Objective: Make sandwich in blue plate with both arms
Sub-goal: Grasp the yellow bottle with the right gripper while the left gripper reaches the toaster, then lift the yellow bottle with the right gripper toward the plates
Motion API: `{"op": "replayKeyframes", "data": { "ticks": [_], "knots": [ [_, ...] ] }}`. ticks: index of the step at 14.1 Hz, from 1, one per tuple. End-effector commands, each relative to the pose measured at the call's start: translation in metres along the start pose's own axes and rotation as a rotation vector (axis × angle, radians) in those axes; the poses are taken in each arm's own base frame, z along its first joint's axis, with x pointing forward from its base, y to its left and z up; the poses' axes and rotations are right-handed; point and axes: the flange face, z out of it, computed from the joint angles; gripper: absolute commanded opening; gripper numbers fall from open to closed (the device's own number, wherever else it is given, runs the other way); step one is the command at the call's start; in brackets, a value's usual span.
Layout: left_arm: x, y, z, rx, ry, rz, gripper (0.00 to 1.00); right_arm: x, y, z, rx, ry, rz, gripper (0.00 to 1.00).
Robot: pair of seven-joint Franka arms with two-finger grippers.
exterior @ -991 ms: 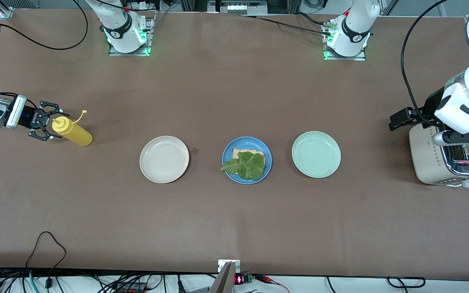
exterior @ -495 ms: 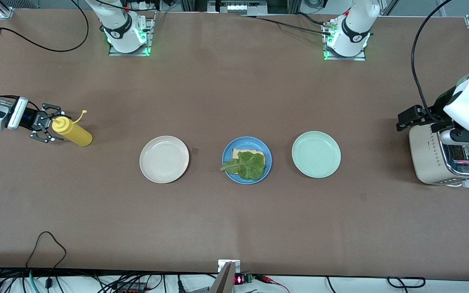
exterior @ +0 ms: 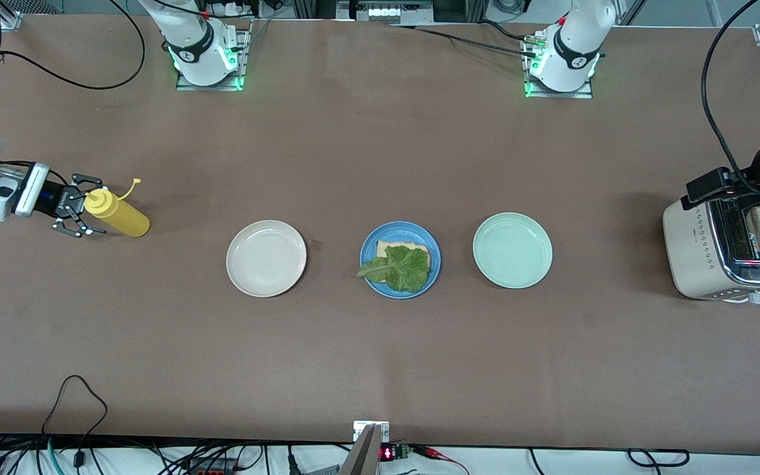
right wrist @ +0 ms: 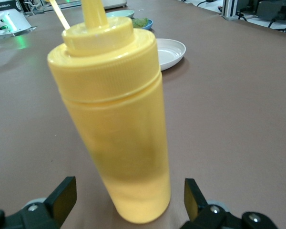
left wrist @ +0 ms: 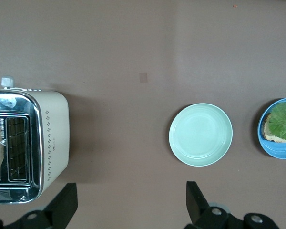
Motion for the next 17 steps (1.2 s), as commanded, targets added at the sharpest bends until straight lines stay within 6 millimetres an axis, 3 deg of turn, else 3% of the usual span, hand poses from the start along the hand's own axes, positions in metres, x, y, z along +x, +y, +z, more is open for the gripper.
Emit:
{"op": "replayKeyframes", "data": {
  "ticks": [1,5,7,8,9,10,11,12,15,17],
  "knots": [
    [-0.022,0.011,-0.015,0.019,-0.007,0.022,1.00,0.003,0.007,0.014,0.007,0.051,-0.036,1.00],
    [-0.023,0.008,-0.013,0.017,-0.024,-0.001,1.00,0.009,0.009,0.030,0.028,0.070,-0.041,1.00],
    [-0.013,0.009,0.013,0.017,-0.051,-0.001,1.00,0.012,0.011,0.033,0.035,0.067,-0.047,1.00],
    [-0.008,0.019,0.022,0.016,-0.037,0.003,1.00,0.017,0.013,0.038,0.043,0.072,-0.055,0.88],
    [-0.004,0.039,0.030,0.016,-0.028,-0.010,1.00,0.020,0.015,0.039,0.046,0.069,-0.064,0.56],
    [-0.002,0.044,0.035,0.017,-0.035,-0.018,1.00,0.022,0.016,0.041,0.049,0.065,-0.065,0.18],
    [-0.003,0.038,0.036,0.018,-0.042,-0.027,1.00,0.022,0.017,0.043,0.054,0.058,-0.060,0.05],
    [-0.005,0.035,0.034,0.019,-0.049,-0.030,1.00,0.023,0.017,0.044,0.054,0.052,-0.060,0.00],
    [-0.018,0.030,0.027,0.027,-0.100,-0.043,1.00,0.029,0.020,0.046,0.059,0.040,-0.067,0.00],
    [-0.025,0.028,0.025,0.032,-0.129,-0.045,1.00,0.053,0.029,0.047,0.059,0.018,-0.083,0.00]
  ]
}}
